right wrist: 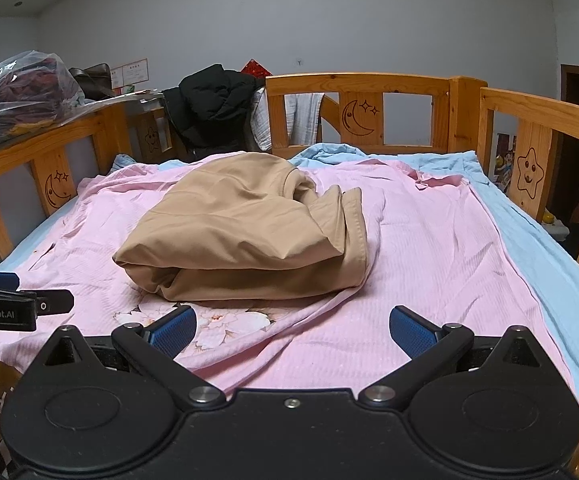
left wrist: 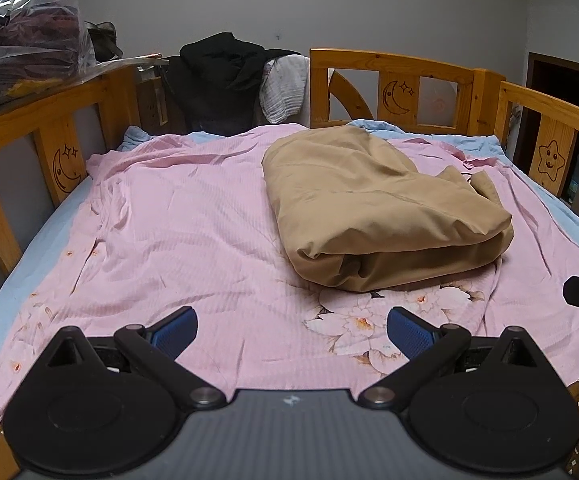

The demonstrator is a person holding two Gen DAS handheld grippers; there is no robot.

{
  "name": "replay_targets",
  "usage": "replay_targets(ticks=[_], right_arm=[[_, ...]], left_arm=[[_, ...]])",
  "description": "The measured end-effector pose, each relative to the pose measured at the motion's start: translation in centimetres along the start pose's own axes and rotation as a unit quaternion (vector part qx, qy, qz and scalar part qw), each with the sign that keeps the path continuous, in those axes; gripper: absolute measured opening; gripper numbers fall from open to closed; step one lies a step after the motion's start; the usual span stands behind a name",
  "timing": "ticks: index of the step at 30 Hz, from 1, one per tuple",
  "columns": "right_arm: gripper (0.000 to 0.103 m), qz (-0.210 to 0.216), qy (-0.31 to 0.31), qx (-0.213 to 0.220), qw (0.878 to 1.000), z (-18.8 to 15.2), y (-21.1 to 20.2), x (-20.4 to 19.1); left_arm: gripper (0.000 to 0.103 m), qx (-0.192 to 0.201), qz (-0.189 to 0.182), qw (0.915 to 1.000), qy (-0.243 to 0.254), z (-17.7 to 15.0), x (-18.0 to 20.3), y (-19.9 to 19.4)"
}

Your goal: Fold large clothes

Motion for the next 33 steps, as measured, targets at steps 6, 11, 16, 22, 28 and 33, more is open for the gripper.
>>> replay_targets(ticks=[6,11,16,22,28,33], right_arm=[[0.102,0.0,0.001,0.0,1.0,-0.06,0.03,0.02],[0.102,0.001,0.001,-0.002,1.0,-0.11,0.15,0.1],[0.102,0.0,0.004,-0.004,1.0,-0.31,0.32,0.12],[0.102,0.0,0.005,-0.007,1.0,-0.36,0.38,0.1],[0.102,0.0,0.001,-0.013,1.0,-0.61,0.46,-0.09],[0.102,0.0,0.003,-0.016,1.0,-0.56,0.57,0.11]], left_arm=[[0.102,0.0,0.001,1.0,0.002,-0.03,-0.08,0.01],[0.102,0.002,0.003,1.0,0.005,-0.01,-0.09,-0.03],[0.102,0.002,0.003,1.0,0.005,-0.03,-0.12,-0.03],[0.102,0.002,0.003,1.0,0.008,0.02,-0.12,-0.08],[0.102,-0.005,0.037,0.9987,0.034,-0.04,0.15,-0.12],[0.102,-0.001,0.037,0.9983,0.046,0.03,0.65,-0.13]])
Point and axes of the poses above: each gripper's, at about its wrist camera, not at the fingertips, and y roughly the way its jaws point, x to its right, z to its top, the point moved 10 cm from there along y, roughly the way its jaws point, and after that the axes turned 8 degrees about -x, right-handed, at the moved point
